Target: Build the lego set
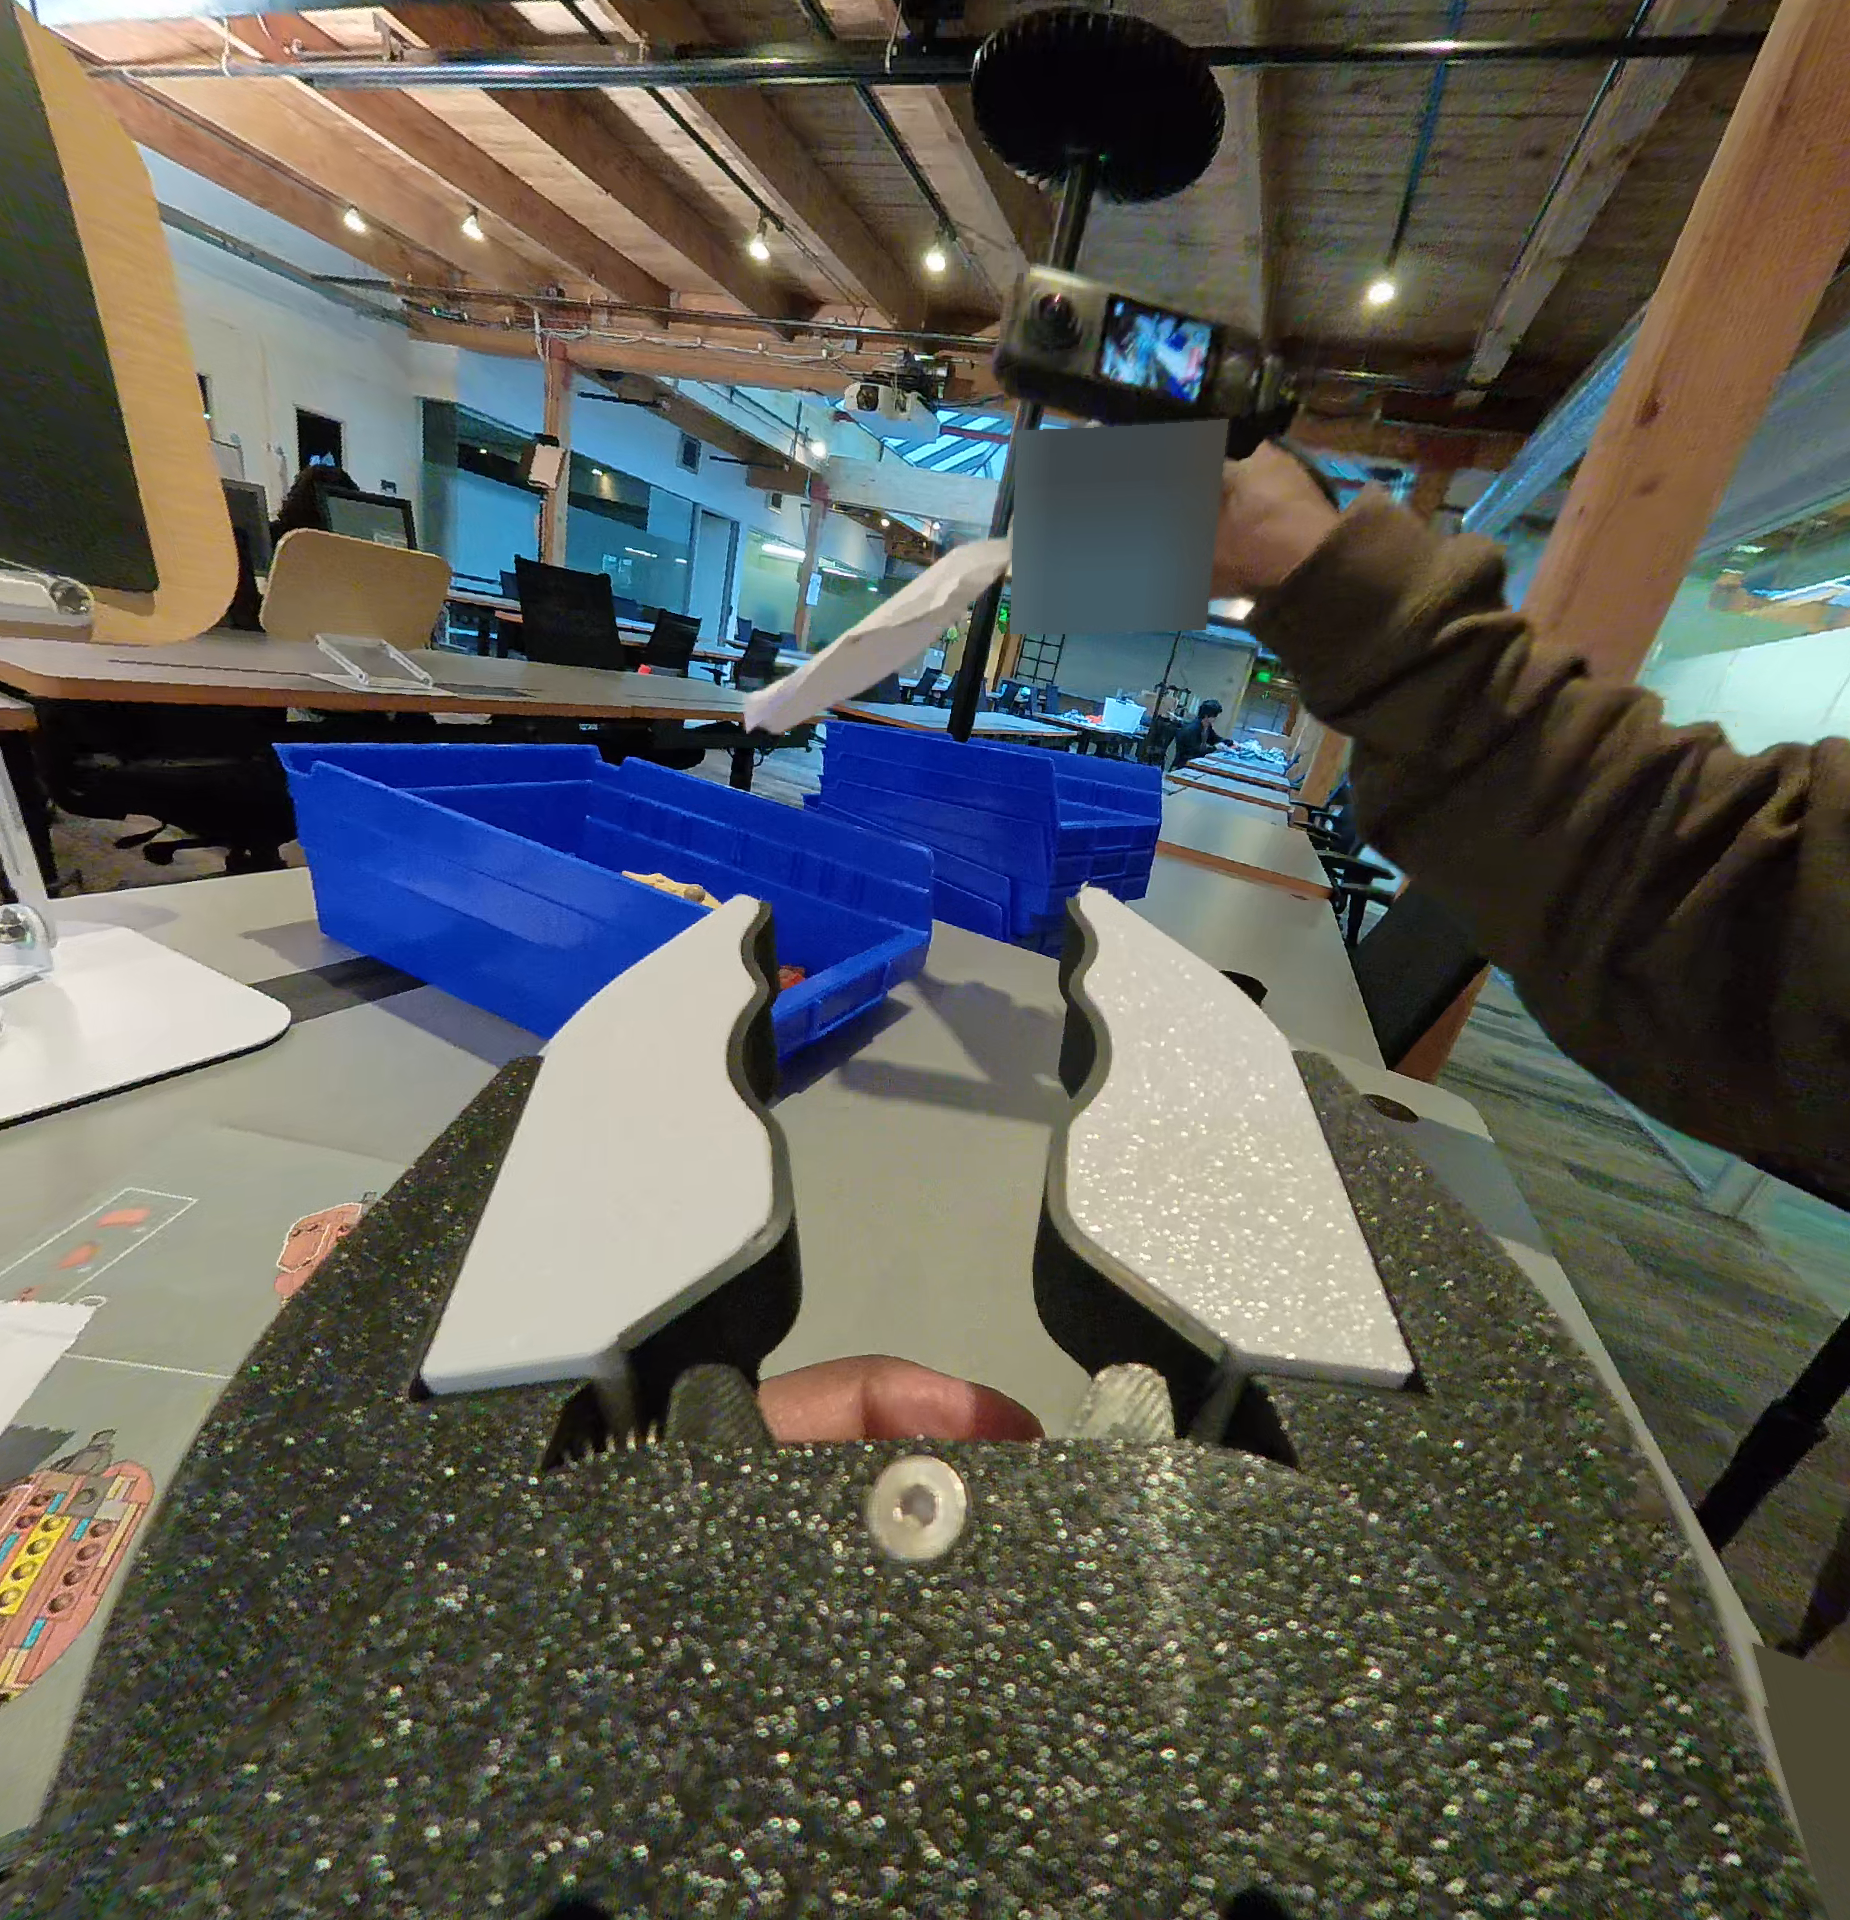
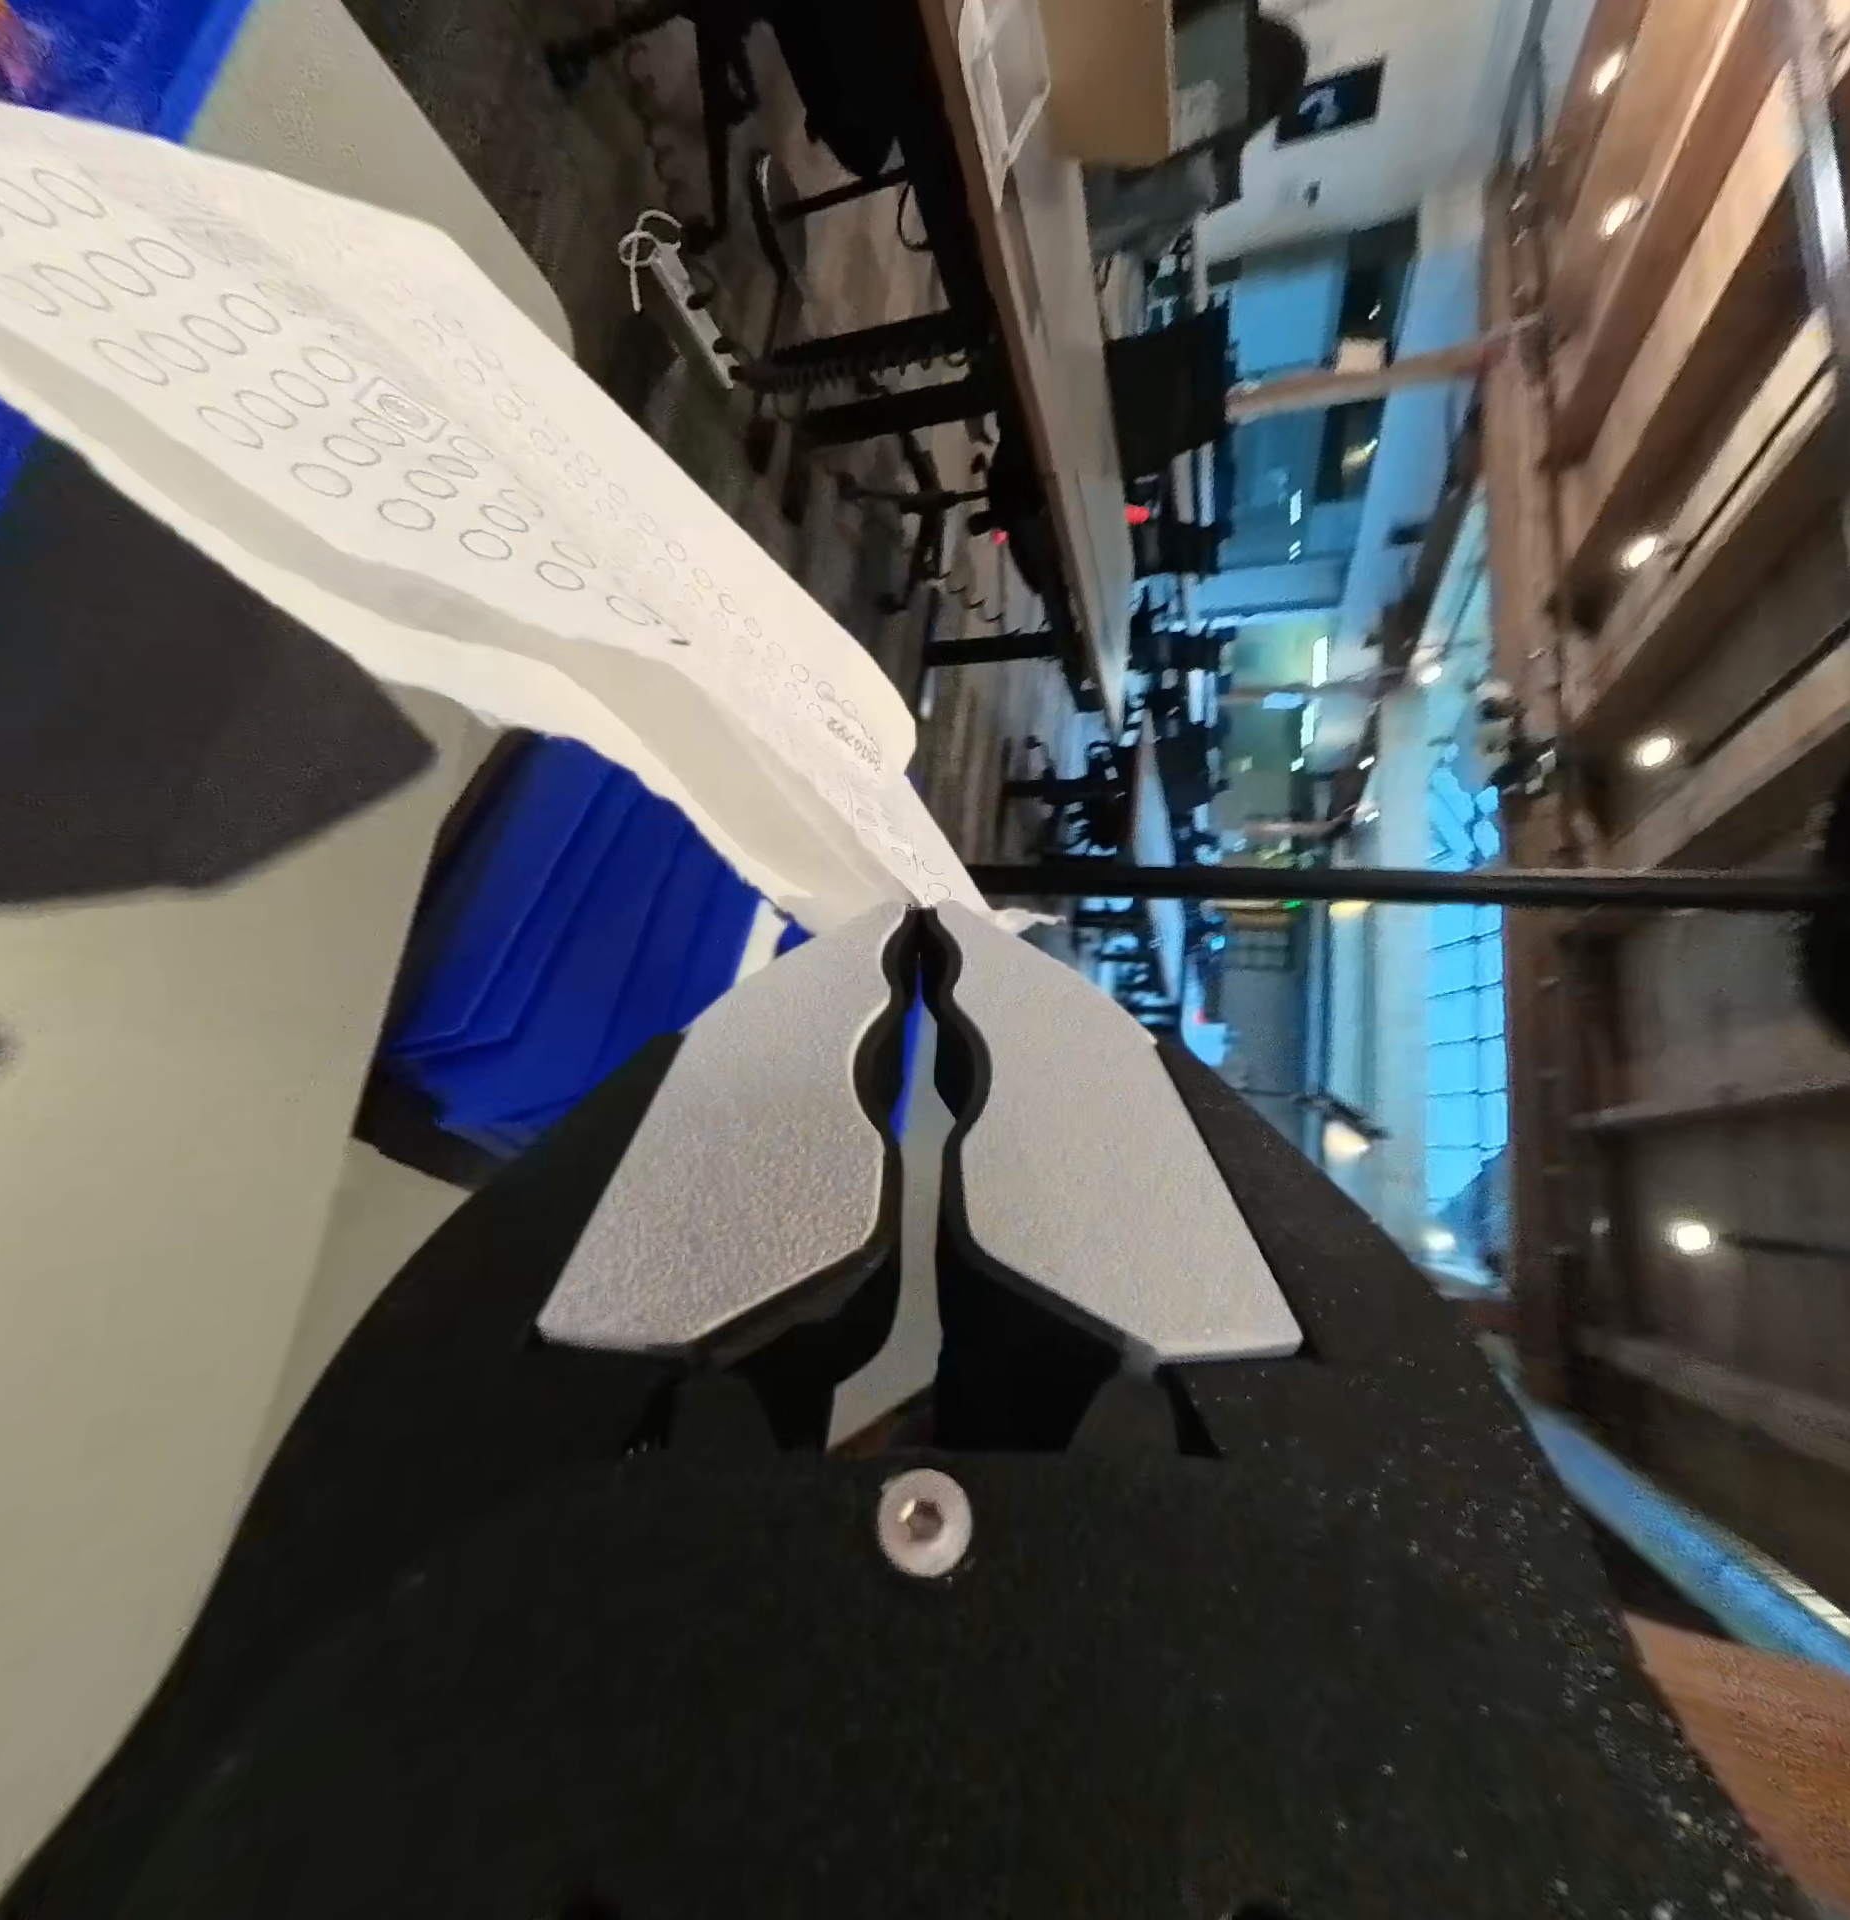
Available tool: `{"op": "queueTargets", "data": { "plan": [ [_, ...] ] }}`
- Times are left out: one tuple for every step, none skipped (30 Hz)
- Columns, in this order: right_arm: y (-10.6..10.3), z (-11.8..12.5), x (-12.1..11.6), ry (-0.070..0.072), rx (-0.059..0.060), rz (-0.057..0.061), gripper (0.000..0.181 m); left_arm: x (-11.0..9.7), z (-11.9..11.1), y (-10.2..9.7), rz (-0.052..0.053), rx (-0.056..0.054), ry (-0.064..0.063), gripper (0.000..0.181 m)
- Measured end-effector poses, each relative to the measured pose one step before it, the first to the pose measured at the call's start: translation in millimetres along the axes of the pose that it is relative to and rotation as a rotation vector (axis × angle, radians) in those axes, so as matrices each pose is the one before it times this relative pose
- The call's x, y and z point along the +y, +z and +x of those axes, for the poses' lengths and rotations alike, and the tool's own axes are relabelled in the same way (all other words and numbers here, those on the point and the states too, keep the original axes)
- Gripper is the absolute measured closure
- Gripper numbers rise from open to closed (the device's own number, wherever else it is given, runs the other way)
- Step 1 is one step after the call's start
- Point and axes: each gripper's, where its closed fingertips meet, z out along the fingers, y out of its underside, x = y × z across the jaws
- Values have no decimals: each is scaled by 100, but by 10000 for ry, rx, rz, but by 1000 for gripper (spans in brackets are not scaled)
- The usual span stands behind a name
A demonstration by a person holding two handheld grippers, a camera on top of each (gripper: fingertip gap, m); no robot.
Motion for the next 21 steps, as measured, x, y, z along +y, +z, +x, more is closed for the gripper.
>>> {"op": "queueTargets", "data": {
  "plan": [
    [1162,-532,454,337,-162,-62,181,31,-7,-16,4,0,2,129],
    [1082,-547,460,290,-126,-72,181,38,-29,-30,-2,-8,22,129],
    [1008,-603,512,254,-125,-106,181,60,-65,-24,-19,-26,20,129],
    [938,-673,517,229,-145,-94,181,68,-73,-23,-20,-21,6,129],
    [873,-745,516,212,-161,-82,181,40,-70,-7,-9,-12,-9,129],
    [835,-775,542,203,-153,-70,181,16,-54,-18,5,-4,-23,129],
    [768,-836,564,185,-151,-59,181,-16,-54,0,14,1,-25,129],
    [713,-910,577,127,-152,-44,181,-12,-43,-15,13,-4,-15,129],
    [656,-931,580,84,-139,-46,181,-2,-21,-3,5,-2,-3,129],
    [617,-888,602,49,-109,-65,181,13,-22,-8,0,3,4,129],
    [591,-837,563,35,-95,-59,181,9,-2,1,8,4,4,129],
    [575,-822,528,31,-127,-55,181,10,-11,0,12,2,-4,129],
    [541,-772,504,9,-137,-52,181,25,-4,23,4,7,-14,129],
    [510,-634,475,11,-104,-48,181,14,8,16,4,12,-16,129],
    [480,-511,472,23,-76,-56,181,20,-9,26,9,7,-8,130],
    [433,-482,439,18,-93,-24,181,8,12,23,6,6,-3,130],
    [382,-495,351,10,-116,39,181,25,12,6,-1,8,1,130],
    [333,-487,347,10,-94,44,181,23,-3,4,-7,0,10,130],
    [308,-498,396,7,-86,14,181,24,-7,-2,-12,-14,23,130],
    [280,-583,351,5,-123,36,181,7,-15,-10,-10,-15,27,130],
    [251,-651,297,24,-153,61,181,3,-8,-9,-2,-6,17,130]
  ]
}}
